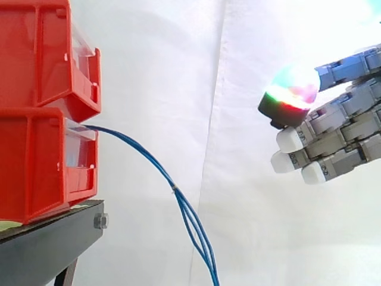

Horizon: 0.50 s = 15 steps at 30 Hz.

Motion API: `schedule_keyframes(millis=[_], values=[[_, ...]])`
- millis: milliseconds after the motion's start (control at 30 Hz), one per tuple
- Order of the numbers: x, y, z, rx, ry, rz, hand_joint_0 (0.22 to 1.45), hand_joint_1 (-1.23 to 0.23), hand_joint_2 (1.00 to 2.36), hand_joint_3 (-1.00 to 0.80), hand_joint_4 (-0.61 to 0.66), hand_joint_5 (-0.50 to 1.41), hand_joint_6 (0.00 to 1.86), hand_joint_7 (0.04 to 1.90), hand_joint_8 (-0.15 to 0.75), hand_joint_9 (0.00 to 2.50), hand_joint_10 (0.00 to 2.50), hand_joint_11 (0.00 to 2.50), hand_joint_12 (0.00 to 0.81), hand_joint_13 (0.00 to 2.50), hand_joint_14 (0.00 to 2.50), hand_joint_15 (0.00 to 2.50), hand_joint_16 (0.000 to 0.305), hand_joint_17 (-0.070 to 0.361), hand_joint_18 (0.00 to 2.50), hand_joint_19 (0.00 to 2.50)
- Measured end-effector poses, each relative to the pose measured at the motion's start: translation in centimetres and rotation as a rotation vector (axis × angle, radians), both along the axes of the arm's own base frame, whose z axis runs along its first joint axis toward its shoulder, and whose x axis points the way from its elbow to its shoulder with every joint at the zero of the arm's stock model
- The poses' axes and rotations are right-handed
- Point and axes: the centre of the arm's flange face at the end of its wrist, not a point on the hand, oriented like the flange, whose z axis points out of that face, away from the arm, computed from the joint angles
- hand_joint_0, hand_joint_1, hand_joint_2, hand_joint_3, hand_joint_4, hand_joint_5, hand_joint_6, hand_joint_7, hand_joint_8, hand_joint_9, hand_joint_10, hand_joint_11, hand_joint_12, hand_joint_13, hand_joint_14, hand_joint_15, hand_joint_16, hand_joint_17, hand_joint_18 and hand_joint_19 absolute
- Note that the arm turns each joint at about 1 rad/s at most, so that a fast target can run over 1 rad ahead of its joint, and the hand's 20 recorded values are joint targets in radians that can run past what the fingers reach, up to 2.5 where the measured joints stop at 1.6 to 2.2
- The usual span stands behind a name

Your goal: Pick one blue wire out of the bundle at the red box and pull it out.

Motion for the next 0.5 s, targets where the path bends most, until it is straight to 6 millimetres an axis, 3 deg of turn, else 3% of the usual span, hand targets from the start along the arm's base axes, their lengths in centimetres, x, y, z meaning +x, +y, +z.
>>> schedule_keyframes(millis=[167,500], values=[[0.2,0.5,-0.4,-0.031,0.005,0.000,0.47,-0.54,1.00,-0.50,0.28,-0.19,0.50,0.75,0.293,0.51,0.00,0.09,0.409,0.16,0.00,0.03,0.067,0.150,0.08,0.21],[1.4,1.3,-3.2,-0.022,0.013,-0.002,0.47,-0.60,1.00,-0.50,0.29,-0.18,0.50,0.79,0.284,0.49,0.00,0.13,0.402,0.08,0.00,0.05,0.066,0.148,0.00,0.23]])
